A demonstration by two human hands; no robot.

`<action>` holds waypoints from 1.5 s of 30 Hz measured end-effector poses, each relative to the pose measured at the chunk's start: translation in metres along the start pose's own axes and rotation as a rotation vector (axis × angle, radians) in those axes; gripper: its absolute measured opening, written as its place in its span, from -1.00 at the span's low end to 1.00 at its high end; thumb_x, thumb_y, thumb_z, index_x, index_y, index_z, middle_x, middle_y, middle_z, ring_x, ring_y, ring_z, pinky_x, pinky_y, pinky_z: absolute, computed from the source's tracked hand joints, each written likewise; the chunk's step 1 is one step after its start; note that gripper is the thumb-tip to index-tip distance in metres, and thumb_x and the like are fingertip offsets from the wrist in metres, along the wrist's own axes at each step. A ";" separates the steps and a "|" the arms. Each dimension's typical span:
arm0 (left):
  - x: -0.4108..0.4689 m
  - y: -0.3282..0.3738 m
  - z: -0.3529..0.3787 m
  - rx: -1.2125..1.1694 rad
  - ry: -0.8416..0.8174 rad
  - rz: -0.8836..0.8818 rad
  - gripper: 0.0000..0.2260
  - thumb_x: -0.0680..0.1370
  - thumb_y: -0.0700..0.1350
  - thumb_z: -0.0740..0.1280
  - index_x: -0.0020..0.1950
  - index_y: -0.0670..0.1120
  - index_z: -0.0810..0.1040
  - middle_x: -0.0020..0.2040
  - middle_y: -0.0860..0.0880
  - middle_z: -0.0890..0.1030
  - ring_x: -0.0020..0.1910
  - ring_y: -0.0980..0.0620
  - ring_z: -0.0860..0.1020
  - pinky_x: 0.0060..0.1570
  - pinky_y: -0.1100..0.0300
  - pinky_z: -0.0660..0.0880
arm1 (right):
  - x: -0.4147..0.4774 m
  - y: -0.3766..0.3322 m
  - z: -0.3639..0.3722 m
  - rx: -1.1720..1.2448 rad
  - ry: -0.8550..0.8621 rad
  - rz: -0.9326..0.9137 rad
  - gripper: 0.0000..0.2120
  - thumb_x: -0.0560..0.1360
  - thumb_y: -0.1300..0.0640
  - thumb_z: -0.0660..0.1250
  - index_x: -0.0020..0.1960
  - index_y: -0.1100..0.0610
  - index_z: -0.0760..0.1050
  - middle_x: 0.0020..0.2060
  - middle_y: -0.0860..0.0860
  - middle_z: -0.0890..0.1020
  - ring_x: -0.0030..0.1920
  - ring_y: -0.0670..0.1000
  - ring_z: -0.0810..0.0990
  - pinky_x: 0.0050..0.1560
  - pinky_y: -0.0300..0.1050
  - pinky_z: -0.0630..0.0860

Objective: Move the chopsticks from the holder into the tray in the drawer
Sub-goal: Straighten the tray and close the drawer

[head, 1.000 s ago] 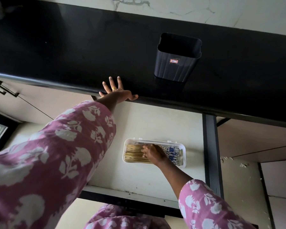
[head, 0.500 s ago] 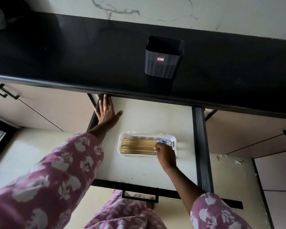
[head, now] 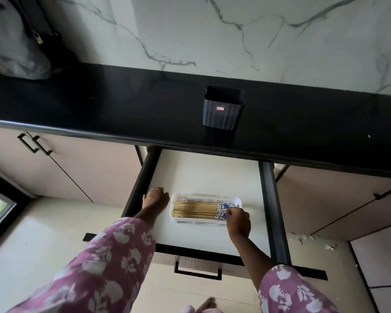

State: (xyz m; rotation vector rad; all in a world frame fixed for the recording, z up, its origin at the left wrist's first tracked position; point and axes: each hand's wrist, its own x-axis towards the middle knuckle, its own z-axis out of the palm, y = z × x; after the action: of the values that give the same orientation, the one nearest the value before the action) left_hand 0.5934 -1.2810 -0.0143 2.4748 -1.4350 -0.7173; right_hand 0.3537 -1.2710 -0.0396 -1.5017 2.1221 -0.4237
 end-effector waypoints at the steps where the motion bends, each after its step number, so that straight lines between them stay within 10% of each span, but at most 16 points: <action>1: -0.007 0.002 0.000 -0.011 -0.011 -0.002 -0.68 0.56 -0.10 0.15 0.26 -0.14 0.51 0.29 -0.18 0.50 0.29 -0.16 0.43 0.27 0.05 0.32 | -0.004 -0.001 -0.002 0.003 0.008 0.023 -0.75 0.52 0.24 0.16 -0.01 0.18 0.62 -0.01 0.24 0.63 0.06 0.26 0.55 -0.03 -0.01 0.53; 15: -0.036 -0.008 0.017 -0.240 -0.242 -0.245 -0.75 0.53 -0.31 0.13 0.13 -0.35 0.49 -0.02 -0.21 0.58 0.10 -0.16 0.56 -0.05 0.11 0.51 | -0.008 0.025 -0.025 0.130 -0.251 0.166 -0.64 0.60 0.12 0.15 0.32 0.27 0.35 0.26 0.27 0.50 0.25 0.24 0.48 0.15 -0.07 0.43; 21: -0.025 0.002 0.036 -0.453 -0.315 -0.336 -0.73 0.51 -0.31 0.13 -0.38 -0.15 0.22 -0.39 -0.05 0.25 -0.45 0.04 0.19 -0.45 0.28 0.10 | 0.014 0.027 -0.001 0.446 -0.277 0.281 -0.54 0.62 0.18 0.06 0.50 0.19 0.10 0.39 0.19 0.37 0.33 0.19 0.40 0.28 -0.04 0.34; 26: -0.014 0.008 0.047 -0.515 -0.289 -0.371 -0.80 0.54 -0.29 0.15 -0.30 -0.18 0.30 -0.36 -0.06 0.28 -0.39 0.01 0.26 -0.40 0.25 0.19 | 0.027 0.027 0.018 0.517 -0.146 0.403 -0.65 0.57 0.24 0.11 0.33 0.21 0.41 0.04 0.20 0.57 -0.07 0.07 0.41 -0.08 -0.14 0.31; 39: -0.015 0.023 0.048 -0.462 -0.185 -0.442 -0.73 0.55 -0.30 0.10 0.17 -0.35 0.45 -0.17 -0.17 0.46 -0.14 -0.10 0.44 -0.31 0.16 0.38 | 0.023 0.022 0.012 0.465 -0.076 0.428 -0.64 0.54 0.28 0.14 0.33 0.26 0.42 0.23 0.26 0.54 0.13 0.20 0.53 0.00 -0.13 0.42; 45: -0.043 0.024 0.027 -0.500 -0.052 -0.522 -0.67 0.57 -0.29 0.11 0.32 -0.35 0.37 0.27 -0.28 0.47 0.26 -0.22 0.46 0.25 0.01 0.43 | -0.006 0.004 -0.015 0.424 0.101 0.479 -0.66 0.54 0.33 0.14 0.30 0.39 0.36 0.27 0.31 0.47 0.28 0.29 0.45 0.26 0.04 0.41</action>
State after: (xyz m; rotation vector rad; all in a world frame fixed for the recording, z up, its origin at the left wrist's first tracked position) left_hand 0.5440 -1.2548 -0.0150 2.4200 -0.5057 -1.0801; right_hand 0.3441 -1.2642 -0.0281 -0.7244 2.1986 -0.7209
